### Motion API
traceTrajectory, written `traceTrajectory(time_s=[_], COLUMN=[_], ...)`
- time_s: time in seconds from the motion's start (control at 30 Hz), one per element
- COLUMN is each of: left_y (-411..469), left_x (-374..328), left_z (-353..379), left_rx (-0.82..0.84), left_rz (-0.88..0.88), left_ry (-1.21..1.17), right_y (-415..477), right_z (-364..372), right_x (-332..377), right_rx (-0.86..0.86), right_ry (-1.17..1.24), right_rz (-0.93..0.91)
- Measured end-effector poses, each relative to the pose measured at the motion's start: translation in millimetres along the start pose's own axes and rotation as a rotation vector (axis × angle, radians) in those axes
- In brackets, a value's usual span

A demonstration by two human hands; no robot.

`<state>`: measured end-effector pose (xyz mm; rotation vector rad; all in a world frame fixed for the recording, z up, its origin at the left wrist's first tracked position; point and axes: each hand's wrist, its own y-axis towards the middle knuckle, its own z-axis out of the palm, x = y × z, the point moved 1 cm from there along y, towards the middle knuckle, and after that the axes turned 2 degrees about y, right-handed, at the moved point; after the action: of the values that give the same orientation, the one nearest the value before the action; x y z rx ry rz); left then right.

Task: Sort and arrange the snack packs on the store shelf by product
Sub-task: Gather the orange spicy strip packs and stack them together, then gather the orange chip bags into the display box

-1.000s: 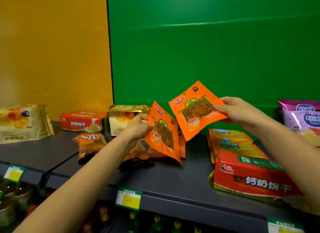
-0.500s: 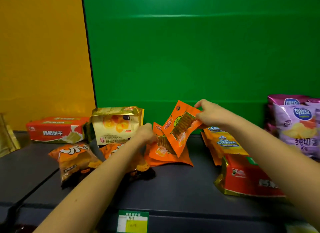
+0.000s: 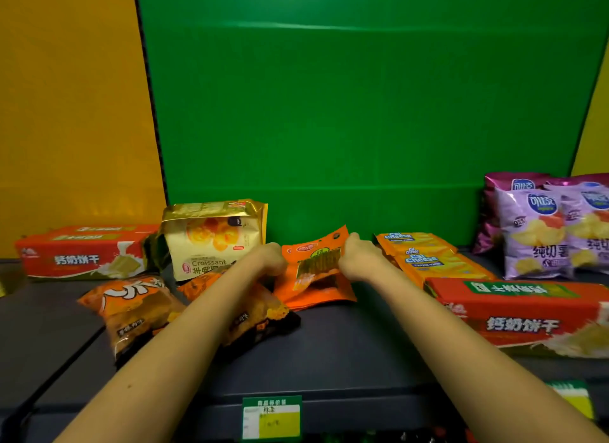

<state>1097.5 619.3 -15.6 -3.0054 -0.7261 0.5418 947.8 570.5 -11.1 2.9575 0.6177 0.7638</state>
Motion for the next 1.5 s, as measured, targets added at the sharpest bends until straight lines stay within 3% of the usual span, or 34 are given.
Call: traceTrajectory(time_s=[0.23, 0.5, 0.63, 0.73, 0.87, 1.1, 1.23, 1.37, 1.5], left_y=[-1, 3, 1, -10, -43, -127, -157, -152, -139], left_x=[2, 5, 3, 7, 35, 137, 179, 195, 192], left_z=[-2, 2, 2, -13, -45, -68, -60, -32, -17], left_rx=[0.089, 0.086, 0.085, -0.001, -0.281, -0.584, -0.552, -0.26, -0.278], left_rz=[0.004, 0.005, 0.033, 0.095, 0.13, -0.063, -0.263, -0.318, -0.302], left_ry=[-0.108, -0.195, -0.144, -0.078, -0.045, -0.008, -0.109, 0.175, -0.174], right_y=[1, 3, 7, 9, -5, -54, -61, -64, -70], right_z=[20, 32, 36, 34, 21, 32, 47, 54, 56], right_x=[-10, -17, -16, -14, 5, 60, 80, 90, 95], right_rx=[0.092, 0.225, 0.228, 0.088, -0.116, 0.065, 0.187, 0.297, 0.365], right_ry=[0.032, 0.39, 0.291, 0.129, 0.213, 0.213, 0.147, 0.09, 0.129], right_rz=[0.047, -0.023, -0.024, -0.047, -0.251, -0.502, -0.488, -0.461, -0.453])
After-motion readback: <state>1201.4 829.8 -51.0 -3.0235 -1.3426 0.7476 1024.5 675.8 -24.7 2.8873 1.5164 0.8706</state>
